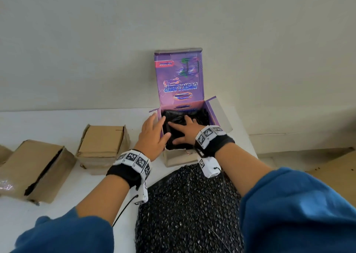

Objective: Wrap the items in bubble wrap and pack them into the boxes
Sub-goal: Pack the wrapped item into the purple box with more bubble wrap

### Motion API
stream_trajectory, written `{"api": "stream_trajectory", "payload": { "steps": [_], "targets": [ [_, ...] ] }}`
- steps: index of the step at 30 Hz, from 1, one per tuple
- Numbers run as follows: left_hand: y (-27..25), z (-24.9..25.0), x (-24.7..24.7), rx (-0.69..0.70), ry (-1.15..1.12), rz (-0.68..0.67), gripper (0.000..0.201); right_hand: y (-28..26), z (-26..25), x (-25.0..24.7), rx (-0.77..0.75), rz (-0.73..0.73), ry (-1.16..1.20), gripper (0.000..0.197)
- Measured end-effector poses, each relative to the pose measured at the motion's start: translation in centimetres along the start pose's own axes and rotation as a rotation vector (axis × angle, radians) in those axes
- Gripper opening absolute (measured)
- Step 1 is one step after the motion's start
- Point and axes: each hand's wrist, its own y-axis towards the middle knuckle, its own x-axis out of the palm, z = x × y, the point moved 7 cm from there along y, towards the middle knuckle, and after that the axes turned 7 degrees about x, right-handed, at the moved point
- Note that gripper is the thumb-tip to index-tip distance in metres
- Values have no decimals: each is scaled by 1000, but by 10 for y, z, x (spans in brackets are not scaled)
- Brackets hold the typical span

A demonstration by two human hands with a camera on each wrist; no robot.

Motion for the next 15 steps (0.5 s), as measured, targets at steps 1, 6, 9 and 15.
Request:
{"api": "stream_trajectory", "payload": {
  "steps": [1,6,9,15],
  "targets": [
    [-4,2,-2,-6,-25,10,59,-7,2,-10,-32,50,70,71],
    [-50,2,-23,-13,-110,223,60,-82,28,-45,-203,498,316,39],
    [-89,-12,-12,-107,-166,170,57,-127,47,-20,-204,500,350,25],
    [-164,-42,35,-418,-48,-136,43,-163,62,103,-76,44,141,37]
  ]
}}
